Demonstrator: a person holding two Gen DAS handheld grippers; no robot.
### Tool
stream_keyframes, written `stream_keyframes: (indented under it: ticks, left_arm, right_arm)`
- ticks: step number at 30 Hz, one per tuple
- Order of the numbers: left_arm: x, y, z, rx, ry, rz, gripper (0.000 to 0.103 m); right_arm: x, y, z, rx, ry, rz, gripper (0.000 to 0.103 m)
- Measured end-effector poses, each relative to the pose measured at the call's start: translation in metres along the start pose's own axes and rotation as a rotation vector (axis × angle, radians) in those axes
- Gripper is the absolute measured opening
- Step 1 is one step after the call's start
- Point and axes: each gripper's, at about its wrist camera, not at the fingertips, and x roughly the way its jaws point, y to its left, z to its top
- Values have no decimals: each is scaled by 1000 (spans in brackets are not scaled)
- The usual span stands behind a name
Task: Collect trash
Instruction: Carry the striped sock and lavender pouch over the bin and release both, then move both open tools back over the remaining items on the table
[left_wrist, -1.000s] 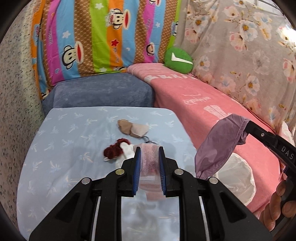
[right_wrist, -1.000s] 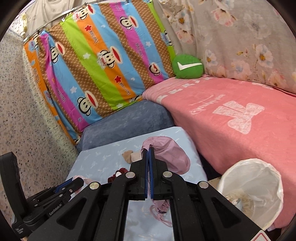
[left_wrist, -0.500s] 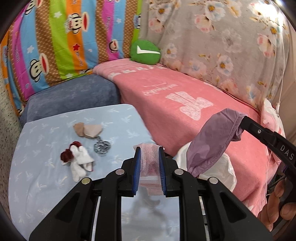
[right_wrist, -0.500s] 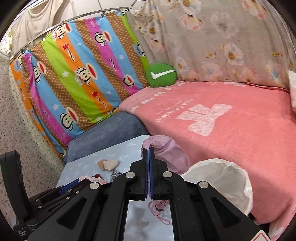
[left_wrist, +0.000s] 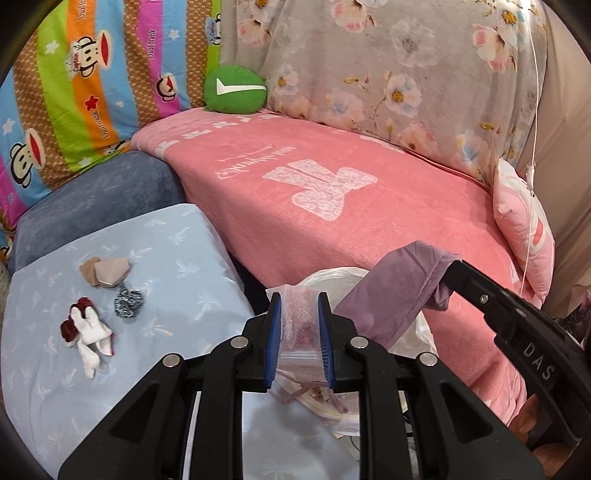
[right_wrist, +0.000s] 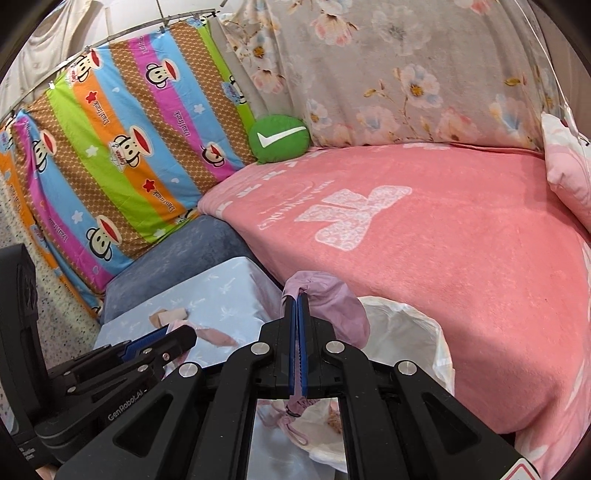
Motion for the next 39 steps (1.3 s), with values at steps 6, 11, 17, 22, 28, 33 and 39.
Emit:
stream_keyframes:
  ticks: [6,11,17,22,28,33,39]
  left_arm:
    - [16,-12,0,5,32,-10,32]
    - [17,-20,-1,28,0,39,70]
    - [22,-19,-1,28,17,50,70]
    - [23,-13,-4,10,26,61,70]
    - [21,-3,-9,-10,30,72,70]
    - [19,11,-13,-31,35,84,70]
    - [14,30,-17,-60,32,100,70]
  right_arm:
    - [4,-16,-2,3,8,-31,5]
    - [9,-20,-5,-3,24,-44,15]
    - [11,-19,-9,-7,37,-37,20]
    - [12,-15,-11,-14,44,-34,23]
    - [16,-9,-15,-24,62,-28,27]
    - [22,5,-19,-43,79,-16,28]
    - [31,28,-25,-75,101,7,28]
